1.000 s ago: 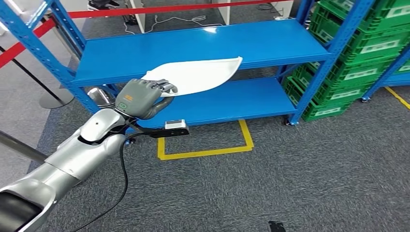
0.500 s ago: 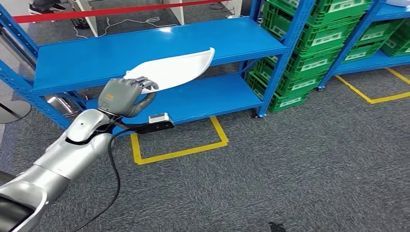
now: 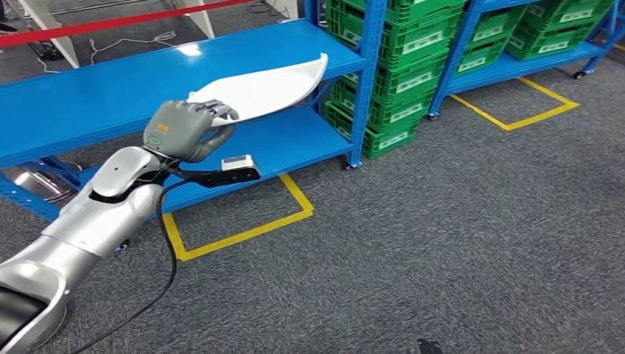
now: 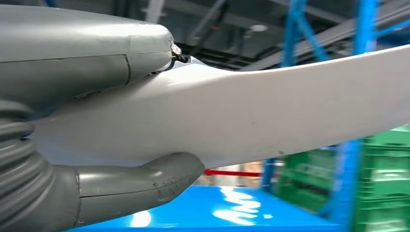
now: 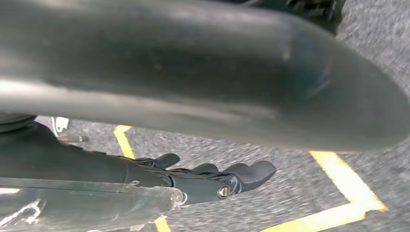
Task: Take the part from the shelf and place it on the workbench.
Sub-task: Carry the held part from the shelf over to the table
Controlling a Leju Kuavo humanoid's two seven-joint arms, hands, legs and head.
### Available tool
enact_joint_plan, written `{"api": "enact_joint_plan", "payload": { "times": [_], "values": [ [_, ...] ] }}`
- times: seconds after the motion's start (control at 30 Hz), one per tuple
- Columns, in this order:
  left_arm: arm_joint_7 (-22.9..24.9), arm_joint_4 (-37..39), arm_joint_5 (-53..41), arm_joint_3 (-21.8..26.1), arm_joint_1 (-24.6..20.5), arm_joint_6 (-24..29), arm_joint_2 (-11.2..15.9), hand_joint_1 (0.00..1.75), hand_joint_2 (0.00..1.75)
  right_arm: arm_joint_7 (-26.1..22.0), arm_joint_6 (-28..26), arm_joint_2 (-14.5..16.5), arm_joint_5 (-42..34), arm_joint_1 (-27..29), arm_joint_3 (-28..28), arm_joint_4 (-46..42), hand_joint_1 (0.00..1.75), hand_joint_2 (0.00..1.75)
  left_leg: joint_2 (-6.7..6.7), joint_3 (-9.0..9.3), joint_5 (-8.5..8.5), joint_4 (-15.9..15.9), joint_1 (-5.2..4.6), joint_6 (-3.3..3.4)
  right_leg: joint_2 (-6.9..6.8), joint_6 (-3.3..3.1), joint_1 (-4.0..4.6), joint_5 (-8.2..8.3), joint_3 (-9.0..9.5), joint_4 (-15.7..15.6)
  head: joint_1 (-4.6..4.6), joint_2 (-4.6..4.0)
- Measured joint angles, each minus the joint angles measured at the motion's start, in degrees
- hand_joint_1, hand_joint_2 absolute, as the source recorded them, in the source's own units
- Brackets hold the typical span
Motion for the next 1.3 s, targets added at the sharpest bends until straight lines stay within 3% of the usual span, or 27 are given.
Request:
{"api": "enact_joint_plan", "payload": {
  "times": [0.03,0.1,0.17,0.2,0.27,0.3,0.37,0.4,0.47,0.53,0.6,0.67,0.7,0.73,0.77,0.83,0.9,0.97,1.0,1.07,1.13,1.17,1.2,1.23,1.3],
  "values": [
    [-0.1,0.4,0.0,0.0,-1.2,-0.4,-0.2,1.75,1.75,0.0,0.1,-0.1,0.0,-0.1,0.0,0.0,0.0,0.0,-1.42,-0.68,-1.33,1.7,0.12,-0.27,0.67,-0.29,-0.2,0.3,-0.08,-0.2,-0.03,0.0],
    [-0.3,1.8,-0.3,-0.2,-3.4,-0.7,-0.7,1.75,1.75,-0.2,0.4,-0.1,-0.1,-0.4,0.0,-0.1,0.0,0.0,-4.72,-3.45,-5.26,8.4,0.28,-0.61,2.11,-0.65,-0.47,0.77,-0.38,-0.3,-0.08,0.0],
    [-0.4,3.3,-0.7,-0.4,-4.8,-0.5,-1.2,1.75,1.75,-0.4,0.6,-0.1,-0.3,-0.7,0.0,-0.1,0.0,0.0,-5.73,-6.01,-7.52,14.6,0.3,-0.74,3.91,-0.67,-0.6,1.11,-0.66,-0.3,-0.1,0.0],
    [-0.4,3.8,-0.9,-0.5,-5.2,-0.5,-1.5,1.75,1.75,-0.5,0.5,-0.2,-0.4,-0.8,0.0,-0.1,0.0,0.0,-5.88,-6.17,-7.11,15.1,0.34,-0.74,4.91,-0.54,-0.69,1.27,-0.77,-0.3,-0.11,0.0],
    [-0.4,4.5,-1.2,-0.7,-6.1,-0.5,-2.0,1.75,1.75,-0.9,0.2,-0.3,-0.8,-0.8,0.0,-0.2,0.0,0.0,-6.8,-3.6,-3.76,10.3,0.6,-0.72,6.8,-0.08,-0.95,1.58,-0.95,-0.3,-0.12,0.0],
    [-0.3,4.7,-1.2,-0.8,-6.6,-0.5,-2.2,1.75,1.75,-1.1,0.0,-0.3,-1.0,-0.8,0.0,-0.2,0.0,0.0,-8.33,-1.71,-2.12,6.5,0.9,-0.75,7.63,0.23,-1.04,1.75,-1.11,-0.3,-0.11,0.0],
    [-0.1,4.9,-1.3,-1.0,-7.5,-0.6,-2.4,1.75,1.75,-1.7,-0.2,-0.5,-1.3,-0.9,0.0,-0.3,0.0,0.0,-11.05,0.88,-0.74,1.0,1.43,-0.62,9.11,1.03,-1.15,2.2,-1.76,-0.2,-0.04,0.0],
    [0.1,5.0,-1.3,-1.2,-7.7,-0.6,-2.5,1.75,1.75,-1.9,-0.3,-0.6,-1.4,-0.9,0.0,-0.3,0.0,0.0,-11.6,1.2,-0.85,0.0,1.45,-0.4,9.81,1.51,-1.24,2.51,-2.11,-0.4,-0.03,0.0],
    [0.4,5.1,-1.5,-1.6,-7.6,-0.6,-2.7,1.75,1.75,-2.3,-0.8,-0.8,-1.4,-0.6,0.0,-0.3,0.0,0.0,-10.33,1.17,-0.64,-0.2,1.32,0.41,10.47,2.37,-1.49,3.13,-2.71,-0.8,-0.06,0.0],
    [0.7,5.1,-1.8,-1.7,-7.6,-0.7,-2.9,1.75,1.75,-2.5,-1.3,-0.9,-1.3,-0.1,0.0,-0.3,0.0,0.0,-8.84,1.17,-0.3,-0.4,1.26,1.25,7.4,2.8,-1.2,2.05,-3.85,0.9,0.33,0.0],
    [0.8,5.1,-1.9,-1.8,-7.5,-0.7,-2.9,1.75,1.75,-2.6,-1.6,-1.0,-1.3,-0.1,0.0,-0.3,0.0,0.0,-7.38,1.14,-0.2,-0.5,0.99,1.8,3.3,2.89,-0.85,-1.31,-6.59,6.9,0.82,0.0],
    [1.0,5.2,-1.9,-1.8,-7.2,-0.8,-2.7,1.75,1.75,-2.4,-1.8,-1.1,-1.2,-0.3,0.0,-0.3,0.0,0.0,-5.66,1.11,-0.23,-0.5,0.66,2.03,1.97,2.89,-0.85,-4.38,-9.67,14.3,0.85,0.0],
    [1.1,5.3,-1.9,-1.8,-7.0,-0.9,-2.7,1.75,1.75,-2.2,-1.9,-1.1,-1.1,-0.3,0.0,-0.3,0.0,0.0,-4.78,1.11,-0.25,-0.5,0.53,2.06,1.74,2.82,-0.83,-4.75,-10.15,15.9,0.86,0.0],
    [1.2,5.3,-1.9,-1.8,-6.9,-1.1,-2.7,1.75,1.75,-2.0,-2.0,-1.1,-1.1,-0.3,0.0,-0.3,0.0,0.0,-3.98,1.13,-0.28,-0.5,0.46,2.06,1.58,2.71,-0.79,-3.98,-9.26,14.9,0.84,0.0],
    [1.3,5.3,-1.9,-1.8,-6.9,-1.2,-2.7,1.75,1.75,-1.9,-2.1,-1.2,-1.1,-0.2,0.0,-0.3,0.0,0.0,-3.22,1.17,-0.34,-0.4,0.41,2.01,1.1,2.53,-0.69,-2.51,-7.23,11.7,0.85,0.0],
    [1.3,5.4,-1.9,-1.7,-7.1,-1.4,-2.7,1.75,1.75,-2.0,-2.2,-1.4,-1.1,-0.2,0.0,-0.3,0.0,0.0,-1.86,1.25,-0.58,-0.3,0.15,1.66,-1.33,2.02,-0.22,-0.2,-2.62,3.9,0.85,0.0],
    [1.3,5.4,-1.8,-1.6,-7.5,-1.6,-2.7,1.75,1.75,-2.1,-2.2,-1.4,-1.1,-0.4,0.1,-0.4,0.0,0.0,-0.78,1.34,-0.69,-0.3,-0.2,1.15,-2.36,1.35,0.19,0.4,-0.78,0.5,0.79,0.0],
    [1.2,5.6,-1.8,-1.6,-7.7,-1.7,-2.8,1.75,1.75,-2.2,-2.2,-1.4,-1.1,-0.4,0.1,-0.4,0.0,0.0,0.33,1.52,-0.74,-0.5,-0.3,0.61,-0.8,0.68,0.22,0.67,-0.98,0.4,0.75,0.0],
    [1.2,5.6,-1.8,-1.6,-7.7,-1.8,-2.9,1.75,1.75,-2.2,-2.3,-1.5,-1.1,-0.4,0.1,-0.4,0.0,0.0,0.19,1.55,-1.02,-0.4,-0.2,0.31,-0.13,0.39,0.12,0.81,-1.05,0.2,0.75,0.0],
    [1.2,5.8,-1.8,-1.5,-8.0,-1.8,-2.9,1.75,1.75,-2.1,-2.3,-1.5,-1.1,-0.3,0.1,-0.4,0.0,0.0,-2.39,0.28,-3.36,2.7,0.01,-0.24,1.21,-0.26,-0.21,1.2,-1.11,-0.1,0.63,0.0],
    [1.0,6.2,-1.8,-1.5,-8.1,-1.9,-2.8,1.75,1.75,-2.0,-2.4,-1.5,-1.1,-0.5,0.1,-0.4,0.0,0.0,-5.33,-3.11,-7.08,10.0,0.11,-0.48,2.62,-0.65,-0.37,1.46,-1.26,-0.2,0.52,0.0],
    [0.9,6.5,-1.8,-1.5,-8.0,-1.9,-2.8,1.75,1.75,-2.0,-2.4,-1.5,-1.1,-0.5,0.1,-0.4,0.0,0.0,-5.81,-4.83,-8.28,13.4,0.11,-0.52,3.43,-0.73,-0.39,1.52,-1.33,-0.2,0.5,0.0],
    [0.8,6.8,-1.7,-1.5,-7.9,-2.0,-2.8,1.75,1.75,-2.0,-2.4,-1.5,-1.1,-0.4,0.1,-0.4,0.0,0.0,-5.98,-5.89,-8.43,15.3,0.12,-0.52,4.3,-0.73,-0.42,1.58,-1.38,-0.2,0.49,0.0],
    [0.7,7.1,-1.7,-1.5,-7.8,-2.0,-2.7,1.75,1.75,-2.0,-2.4,-1.5,-1.1,-0.3,0.1,-0.4,0.0,0.0,-6.07,-6.05,-7.54,15.3,0.15,-0.48,5.17,-0.68,-0.46,1.65,-1.41,-0.2,0.49,0.0],
    [0.6,7.4,-1.7,-1.5,-7.9,-2.0,-2.7,1.75,1.75,-2.0,-2.4,-1.5,-1.0,-0.2,0.1,-0.4,0.0,0.0,-7.09,-3.45,-3.45,9.4,0.42,-0.44,6.92,-0.4,-0.61,1.85,-1.45,-0.2,0.48,0.0]
  ]
}}
